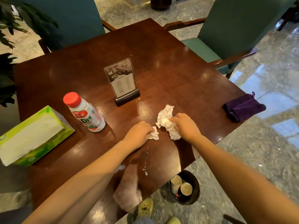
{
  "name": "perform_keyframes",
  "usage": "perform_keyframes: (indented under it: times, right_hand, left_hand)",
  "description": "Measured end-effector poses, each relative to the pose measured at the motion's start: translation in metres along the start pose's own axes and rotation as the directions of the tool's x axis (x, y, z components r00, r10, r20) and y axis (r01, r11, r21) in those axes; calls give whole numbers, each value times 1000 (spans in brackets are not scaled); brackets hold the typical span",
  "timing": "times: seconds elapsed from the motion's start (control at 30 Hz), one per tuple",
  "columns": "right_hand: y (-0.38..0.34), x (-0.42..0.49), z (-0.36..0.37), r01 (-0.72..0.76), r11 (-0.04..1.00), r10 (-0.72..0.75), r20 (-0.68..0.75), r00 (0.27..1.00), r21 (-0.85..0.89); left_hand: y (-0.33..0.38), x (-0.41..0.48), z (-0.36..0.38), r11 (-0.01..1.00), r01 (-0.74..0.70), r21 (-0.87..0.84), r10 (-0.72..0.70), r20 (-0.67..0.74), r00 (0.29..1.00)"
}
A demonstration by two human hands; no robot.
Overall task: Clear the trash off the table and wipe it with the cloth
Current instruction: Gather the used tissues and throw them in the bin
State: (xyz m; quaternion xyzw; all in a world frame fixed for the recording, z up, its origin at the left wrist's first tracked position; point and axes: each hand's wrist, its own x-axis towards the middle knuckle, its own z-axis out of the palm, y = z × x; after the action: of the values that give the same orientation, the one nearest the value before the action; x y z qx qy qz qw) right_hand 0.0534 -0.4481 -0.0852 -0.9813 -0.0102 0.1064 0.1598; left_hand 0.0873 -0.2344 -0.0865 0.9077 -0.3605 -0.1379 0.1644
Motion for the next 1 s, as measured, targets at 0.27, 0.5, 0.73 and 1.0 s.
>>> perform_keyframes:
  times: [0.27, 0.5, 0.73, 1.0]
  right_hand:
    - [14, -13, -13, -138, 987, 148, -127, 981, 84]
    - [20, -45, -7, -166, 941, 162, 39, 986, 294]
    - [18, -71, 11, -176, 983, 175, 34, 984, 53]
    - [15, -77, -1, -294, 911, 365, -236, 901, 289]
  left_hand:
    - [19, 22, -18, 993, 10, -118, -36, -228, 973]
    - [38, 77, -5, 995, 24, -102, -14, 92, 996]
    - [53, 91, -1, 997, 33, -63, -28, 81, 996]
    - [62, 89, 9, 992, 71, -104, -67, 36, 997]
